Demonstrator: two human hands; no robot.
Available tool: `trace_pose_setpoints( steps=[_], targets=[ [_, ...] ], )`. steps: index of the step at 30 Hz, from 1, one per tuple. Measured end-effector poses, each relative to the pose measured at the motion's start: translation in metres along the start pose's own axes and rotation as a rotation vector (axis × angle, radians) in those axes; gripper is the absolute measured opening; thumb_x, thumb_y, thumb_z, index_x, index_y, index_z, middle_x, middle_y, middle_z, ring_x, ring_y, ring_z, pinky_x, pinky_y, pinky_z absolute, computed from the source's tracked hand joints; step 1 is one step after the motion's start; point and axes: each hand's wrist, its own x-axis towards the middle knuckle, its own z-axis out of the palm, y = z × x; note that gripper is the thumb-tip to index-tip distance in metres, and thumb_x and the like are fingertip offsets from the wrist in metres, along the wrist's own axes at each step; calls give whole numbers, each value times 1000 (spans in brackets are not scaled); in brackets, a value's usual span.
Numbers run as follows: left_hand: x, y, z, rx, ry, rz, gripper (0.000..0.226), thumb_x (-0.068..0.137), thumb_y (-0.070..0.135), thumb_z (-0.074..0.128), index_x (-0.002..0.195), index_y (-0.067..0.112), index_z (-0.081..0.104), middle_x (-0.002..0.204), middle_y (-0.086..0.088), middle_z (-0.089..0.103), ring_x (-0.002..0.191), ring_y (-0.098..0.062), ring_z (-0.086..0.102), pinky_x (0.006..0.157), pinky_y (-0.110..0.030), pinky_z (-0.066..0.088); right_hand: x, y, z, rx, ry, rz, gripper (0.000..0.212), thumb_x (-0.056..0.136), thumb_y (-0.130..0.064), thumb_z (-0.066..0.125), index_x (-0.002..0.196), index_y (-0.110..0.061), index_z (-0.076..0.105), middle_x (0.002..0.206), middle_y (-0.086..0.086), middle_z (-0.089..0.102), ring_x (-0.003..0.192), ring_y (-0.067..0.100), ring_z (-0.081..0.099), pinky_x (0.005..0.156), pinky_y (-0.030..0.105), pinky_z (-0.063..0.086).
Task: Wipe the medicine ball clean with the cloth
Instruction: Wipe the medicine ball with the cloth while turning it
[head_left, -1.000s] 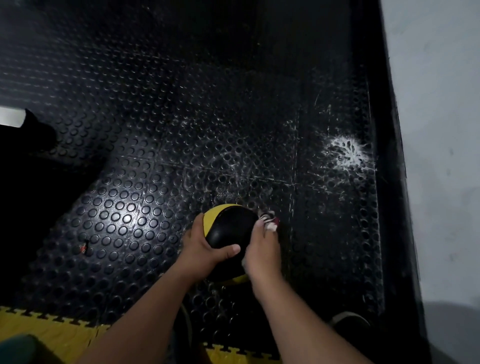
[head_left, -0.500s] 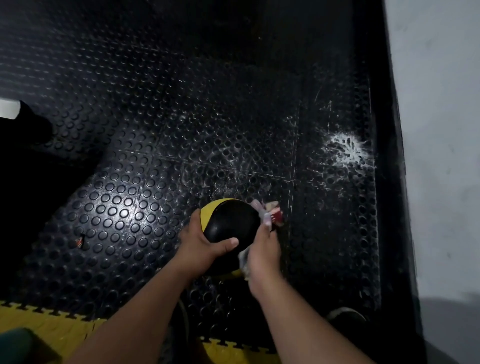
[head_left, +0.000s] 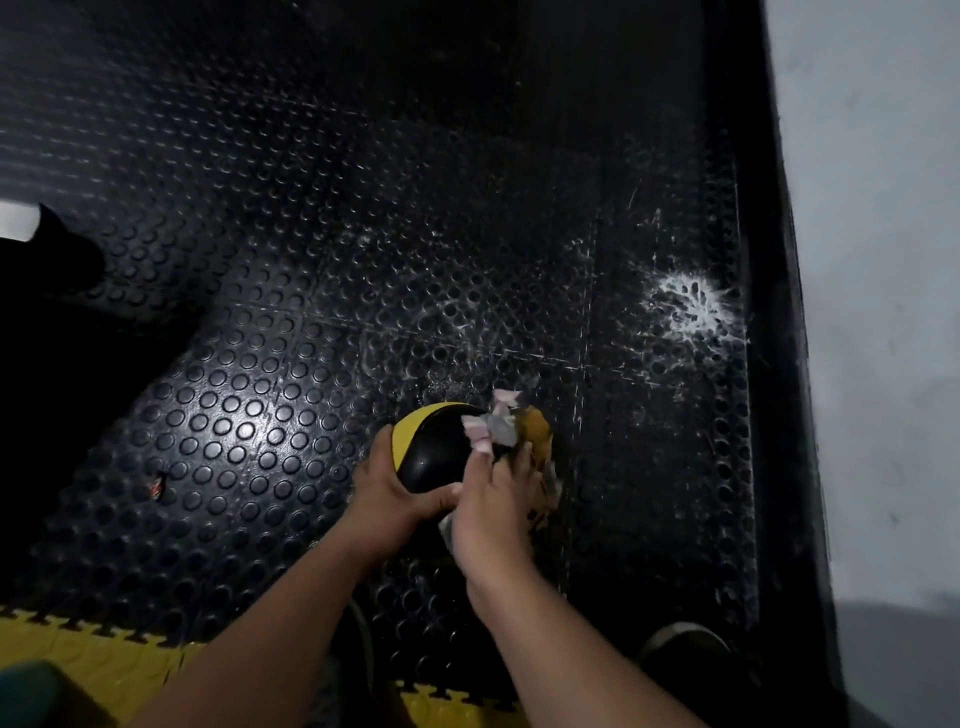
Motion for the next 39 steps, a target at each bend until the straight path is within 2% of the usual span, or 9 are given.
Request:
trace_pose_setpoints(
  steps=[4, 8, 12, 16, 21, 24, 29, 34, 39],
  targets=[
    [-9, 6, 9, 52, -4, -14, 122, 59, 54, 94, 154, 42, 18, 145, -5, 29, 129, -28, 43, 105, -50, 47, 39, 2, -14, 135, 96, 167, 53, 106, -48, 27, 141, -19, 54, 147, 6, 54, 133, 31, 51, 111, 47, 41],
    [-10, 3, 1, 39, 5, 5, 128, 43, 66, 92, 150, 44, 25, 143, -6, 36, 130, -30, 47, 104, -48, 49, 15, 7, -5, -157, -27, -106, 54, 106, -45, 26, 148, -20, 47, 163, -4, 29, 152, 26, 23, 123, 49, 22],
    [-17, 10, 10, 95, -14, -27, 126, 67, 43, 93, 160, 36, 8, 154, -12, 19, 139, -34, 35, 108, -44, 40, 40, 3, -25, -37, 30, 83, 52, 107, -44, 26, 139, -15, 55, 143, 11, 52, 130, 33, 50, 103, 41, 42],
    [-14, 7, 5, 64, 11, 7, 136, 41, 72, 91, 154, 45, 19, 148, -11, 34, 133, -32, 48, 105, -49, 50, 18, -11, -13, -307, -75, -198, 50, 108, -44, 26, 137, -19, 58, 157, 2, 42, 149, 27, 29, 121, 48, 25],
    [-21, 16, 16, 137, -18, -6, 130, 61, 48, 94, 158, 40, 7, 156, -9, 15, 140, -34, 34, 109, -47, 41, 55, -13, -25, -226, 3, 14, 52, 107, -44, 25, 128, -13, 61, 135, 13, 58, 124, 35, 53, 100, 44, 42],
    [-18, 13, 12, 95, -9, -5, 131, 63, 42, 94, 160, 37, 7, 156, -10, 16, 142, -32, 34, 109, -40, 38, 32, -17, -15, -420, -91, -239, 66, 99, -55, 14, 124, -20, 64, 143, 2, 54, 135, 28, 43, 112, 50, 36],
    [-22, 15, 19, 174, -21, 20, 135, 59, 53, 93, 158, 43, 1, 163, -3, 4, 148, -34, 24, 117, -51, 34, 62, -13, -32, -273, -51, -25, 51, 107, -44, 28, 125, -12, 63, 133, 13, 61, 123, 35, 54, 98, 43, 43],
    [-22, 11, 12, 147, -31, 44, 143, 41, 71, 83, 158, 44, 5, 160, -4, 11, 146, -33, 29, 119, -49, 33, 33, -14, -19, -489, -152, -337, 54, 106, -46, 25, 133, -18, 62, 150, -1, 51, 144, 24, 36, 118, 46, 29],
    [-23, 14, 19, 215, -67, 33, 143, 38, 79, 79, 153, 53, -2, 164, 3, -1, 150, -36, 19, 117, -60, 33, 62, -27, -28, -492, -116, -133, 52, 105, -49, 24, 113, -20, 66, 127, 10, 63, 115, 32, 57, 96, 45, 45]
  ],
)
